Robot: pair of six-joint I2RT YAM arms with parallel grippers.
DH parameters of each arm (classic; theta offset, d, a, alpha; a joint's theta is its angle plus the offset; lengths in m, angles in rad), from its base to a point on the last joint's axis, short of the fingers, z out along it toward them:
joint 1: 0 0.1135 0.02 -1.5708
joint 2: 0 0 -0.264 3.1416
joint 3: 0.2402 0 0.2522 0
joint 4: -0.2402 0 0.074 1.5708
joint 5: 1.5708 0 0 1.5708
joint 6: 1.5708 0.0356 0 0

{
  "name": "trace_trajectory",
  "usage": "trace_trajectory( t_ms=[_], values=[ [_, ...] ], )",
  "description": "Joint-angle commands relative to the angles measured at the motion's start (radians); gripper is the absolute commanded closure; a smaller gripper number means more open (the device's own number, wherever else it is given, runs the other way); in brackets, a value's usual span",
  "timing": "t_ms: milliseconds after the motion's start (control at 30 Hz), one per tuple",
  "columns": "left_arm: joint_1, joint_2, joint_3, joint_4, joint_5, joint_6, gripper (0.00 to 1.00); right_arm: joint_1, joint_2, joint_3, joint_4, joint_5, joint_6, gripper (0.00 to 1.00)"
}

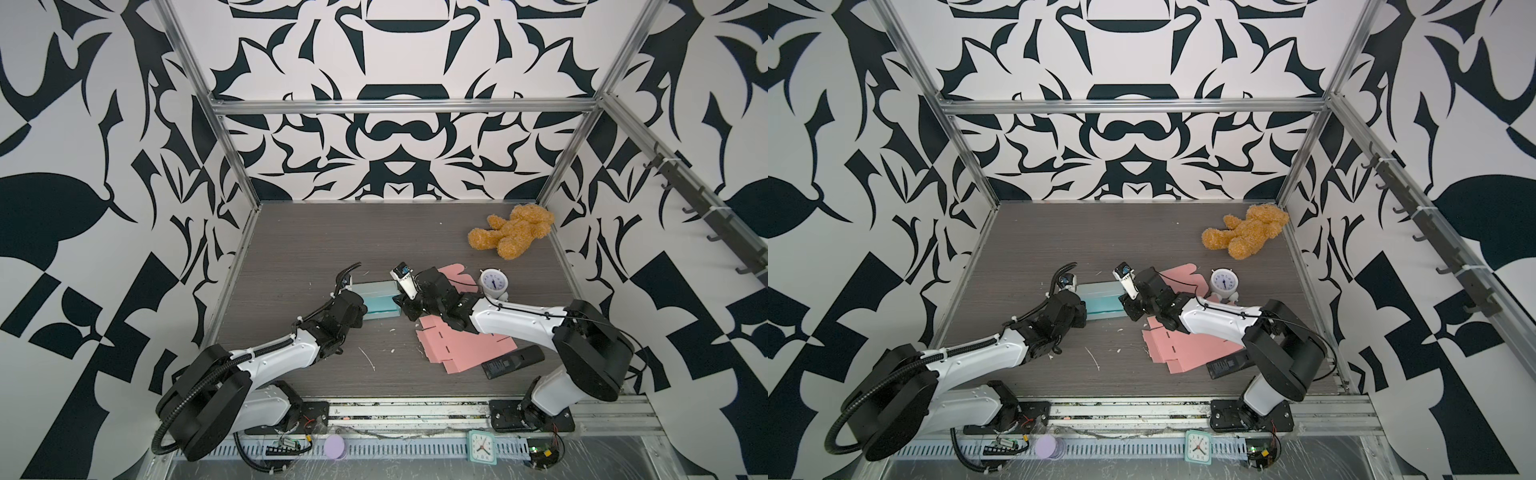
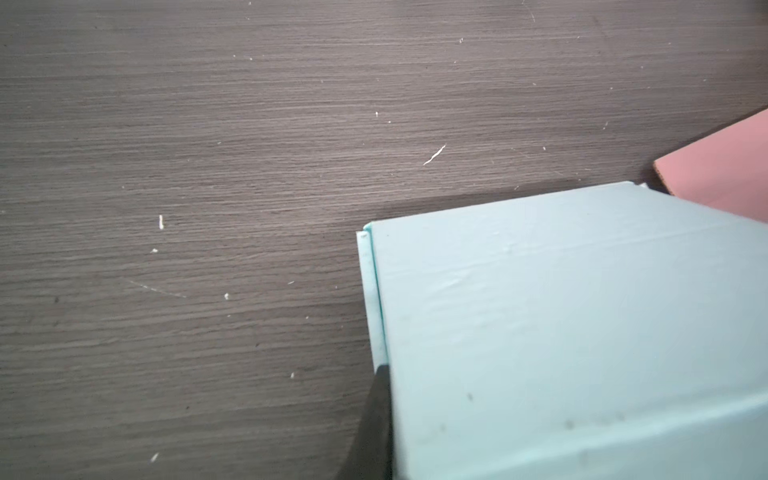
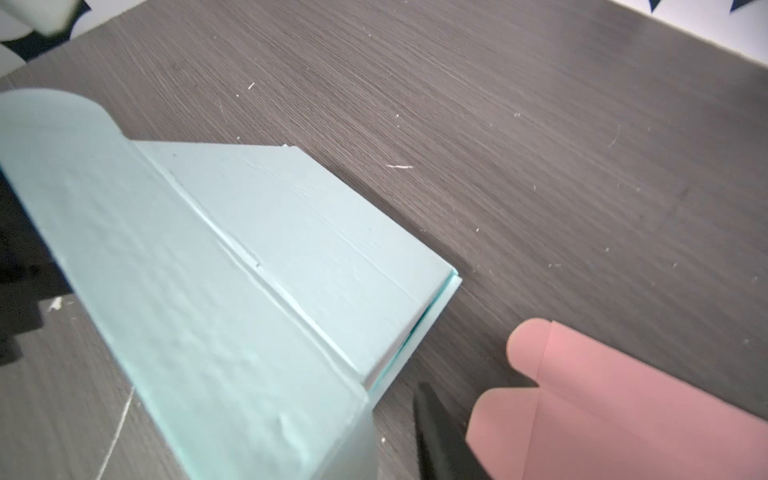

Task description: Fold the paper box

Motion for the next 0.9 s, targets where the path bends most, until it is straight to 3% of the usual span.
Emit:
trace_trajectory(
  t_ms=[0, 133, 433, 600, 867],
  values=[
    [-0.005, 0.014, 0.017, -0.009, -0.022, -0.035, 0.92, 0.006, -0.067, -0.022, -0.040, 0.038, 0.010, 0.49],
    [-0.006, 0.058, 0.022, -0.010, -0.016, -0.039, 0.92, 0.006, -0.142, -0.078, -0.049, 0.049, 0.015, 0.38],
    [-0.016, 0.046, 0.022, -0.025, -0.018, -0.051, 0.92, 0.006, -0.301, -0.018, -0.232, 0.099, 0.037, 0.33],
    [-0.017, 0.045, 0.022, -0.023, -0.015, -0.055, 0.91, 0.005, -0.268, 0.134, -0.308, 0.067, 0.023, 0.32],
    [-0.023, 0.062, 0.034, -0.019, -0.014, -0.055, 0.91, 0.006, -0.085, 0.306, -0.352, 0.004, 0.014, 0.31]
  ],
)
